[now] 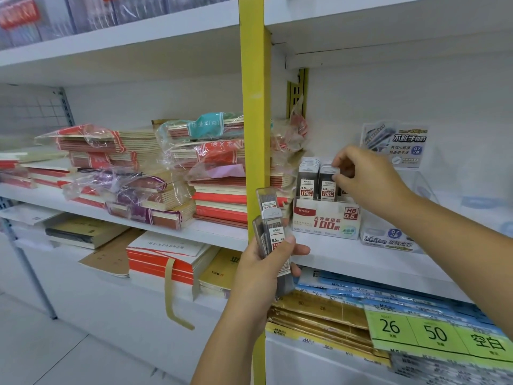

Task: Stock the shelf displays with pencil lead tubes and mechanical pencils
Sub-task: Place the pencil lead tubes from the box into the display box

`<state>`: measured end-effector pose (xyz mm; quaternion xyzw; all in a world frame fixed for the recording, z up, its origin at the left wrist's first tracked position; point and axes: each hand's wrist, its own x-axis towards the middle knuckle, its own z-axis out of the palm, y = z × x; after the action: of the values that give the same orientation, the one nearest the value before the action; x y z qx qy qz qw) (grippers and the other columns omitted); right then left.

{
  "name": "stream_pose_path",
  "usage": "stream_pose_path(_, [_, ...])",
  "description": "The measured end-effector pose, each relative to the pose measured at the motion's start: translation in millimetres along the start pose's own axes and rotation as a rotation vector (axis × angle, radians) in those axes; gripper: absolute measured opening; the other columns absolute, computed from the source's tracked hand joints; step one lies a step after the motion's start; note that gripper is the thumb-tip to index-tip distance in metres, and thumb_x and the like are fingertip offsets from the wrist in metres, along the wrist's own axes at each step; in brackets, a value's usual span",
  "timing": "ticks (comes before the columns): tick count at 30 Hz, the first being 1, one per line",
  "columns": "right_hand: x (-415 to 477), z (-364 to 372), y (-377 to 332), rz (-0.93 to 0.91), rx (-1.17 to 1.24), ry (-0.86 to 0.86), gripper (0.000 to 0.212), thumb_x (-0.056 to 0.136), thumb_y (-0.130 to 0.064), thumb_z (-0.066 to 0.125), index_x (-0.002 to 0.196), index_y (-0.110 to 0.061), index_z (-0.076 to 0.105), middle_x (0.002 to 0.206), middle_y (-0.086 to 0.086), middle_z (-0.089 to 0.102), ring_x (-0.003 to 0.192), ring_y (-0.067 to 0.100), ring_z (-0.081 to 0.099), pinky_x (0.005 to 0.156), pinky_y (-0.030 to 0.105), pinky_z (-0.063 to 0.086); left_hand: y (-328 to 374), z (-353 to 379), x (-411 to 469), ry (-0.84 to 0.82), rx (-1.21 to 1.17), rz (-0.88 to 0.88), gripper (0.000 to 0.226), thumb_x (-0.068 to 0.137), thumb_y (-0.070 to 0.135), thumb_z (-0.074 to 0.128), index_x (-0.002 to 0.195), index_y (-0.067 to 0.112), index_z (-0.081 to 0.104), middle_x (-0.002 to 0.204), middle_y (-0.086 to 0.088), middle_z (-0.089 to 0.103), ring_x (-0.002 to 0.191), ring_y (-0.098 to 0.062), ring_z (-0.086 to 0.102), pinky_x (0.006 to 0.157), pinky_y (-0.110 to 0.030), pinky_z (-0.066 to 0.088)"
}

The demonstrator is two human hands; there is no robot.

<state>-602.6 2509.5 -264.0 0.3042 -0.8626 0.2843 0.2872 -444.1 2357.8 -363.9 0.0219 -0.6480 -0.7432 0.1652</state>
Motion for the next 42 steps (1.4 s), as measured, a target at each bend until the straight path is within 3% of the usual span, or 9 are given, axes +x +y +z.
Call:
stream_pose_path(8, [-6, -7, -2, 0.017, -0.294, 0.087, 0.031, 0.092, -0.03, 0.061, 0.122, -0.023, 0.064, 0.102, 0.0, 0.047, 0.11, 0.024, 0.037, 0.09, 0.036, 0.033, 6, -1, -4, -0.099, 0.008, -0.005, 0.032, 0.079, 0.053, 0.066, 0.111, 0.05, 0.063, 0.102, 0.001, 0.077, 0.067, -0.007, 0.062, 0.058, -0.021, 0.05])
stream_pose_path(11, [-33, -17, -15, 0.009, 0.028, 0.108, 0.022, 0.094, -0.029, 0.056, 0.114, -0.032, 0.066, 0.094, -0.012, 0.055, 0.097, 0.008, 0.047, 0.08, 0.022, 0.037, 6, 0, -8, -0.173, 0.011, -0.008, 0.027, 0.082, 0.051, 0.066, 0.109, 0.052, 0.065, 0.101, -0.002, 0.077, 0.065, -0.007, 0.061, 0.054, -0.016, 0.048])
stream_pose_path(14, [-64, -26, -33, 0.092, 0.564, -0.095, 0.017, 0.093, -0.035, 0.055, 0.1, -0.045, 0.065, 0.088, -0.022, 0.069, 0.081, -0.009, 0.06, 0.063, 0.005, 0.044, 4, 4, -11, -0.263, -0.002, -0.027, 0.026, 0.087, 0.047, 0.069, 0.113, 0.045, 0.067, 0.099, -0.006, 0.075, 0.064, -0.01, 0.058, 0.057, -0.022, 0.048])
stream_pose_path(16, [-78, -26, -36, 0.111, 0.648, -0.241, 0.02, 0.093, -0.04, 0.054, 0.109, -0.048, 0.064, 0.084, -0.029, 0.068, 0.076, -0.015, 0.059, 0.061, 0.002, 0.041, 3, 9, -14, -0.314, 0.002, -0.055, 0.029, 0.085, 0.046, 0.07, 0.113, 0.042, 0.068, 0.099, -0.007, 0.075, 0.062, -0.01, 0.057, 0.056, -0.023, 0.045])
stream_pose_path(20, [-91, -20, -37, 0.145, 0.71, -0.405, 0.026, 0.092, -0.037, 0.059, 0.116, -0.047, 0.061, 0.071, -0.015, 0.068, 0.066, -0.006, 0.059, 0.068, 0.019, 0.043, -1, 17, -19, -0.351, 0.026, -0.093, 0.028, 0.083, 0.046, 0.07, 0.111, 0.042, 0.069, 0.102, -0.007, 0.076, 0.06, -0.008, 0.057, 0.052, -0.02, 0.046])
stream_pose_path(27, [-91, -30, -18, 0.328, 0.899, -0.234, 0.02, 0.087, 0.0, 0.062, 0.096, -0.014, 0.052, 0.086, 0.008, 0.074, 0.068, 0.02, 0.071, 0.055, 0.026, 0.053, -4, 13, -16, -0.217, -0.109, -0.057, 0.028, 0.084, 0.044, 0.072, 0.111, 0.04, 0.072, 0.114, -0.009, 0.074, 0.063, -0.006, 0.058, 0.055, -0.02, 0.05])
stream_pose_path(30, [-98, -32, -13, 0.278, 0.824, -0.351, 0.033, 0.083, 0.008, 0.061, 0.102, -0.017, 0.053, 0.097, 0.009, 0.067, 0.077, 0.022, 0.073, 0.062, 0.03, 0.059, -6, 13, -15, -0.09, -0.105, -0.042, 0.029, 0.078, 0.044, 0.071, 0.106, 0.039, 0.074, 0.105, -0.008, 0.077, 0.061, -0.006, 0.059, 0.052, -0.019, 0.049])
stream_pose_path(35, [-106, -35, -12, 0.174, 0.67, -0.57, 0.039, 0.081, 0.0, 0.066, 0.098, -0.034, 0.069, 0.086, -0.001, 0.062, 0.074, 0.017, 0.069, 0.071, 0.031, 0.059, -8, 20, -13, 0.076, -0.053, -0.001, 0.01, 0.094, 0.036, 0.064, 0.097, 0.04, 0.073, 0.079, -0.003, 0.072, 0.06, -0.004, 0.06, 0.049, -0.02, 0.044])
stream_pose_path(42, [-107, -24, -24, 0.104, 0.484, -0.543, 0.026, 0.078, -0.022, 0.078, 0.086, -0.041, 0.062, 0.075, -0.016, 0.068, 0.064, -0.001, 0.062, 0.06, 0.025, 0.053, -4, 22, -10, 0.107, -0.056, 0.03, 0.01, 0.092, 0.034, 0.066, 0.091, 0.032, 0.076, 0.064, -0.001, 0.064, 0.051, -0.005, 0.054, 0.043, -0.016, 0.041])
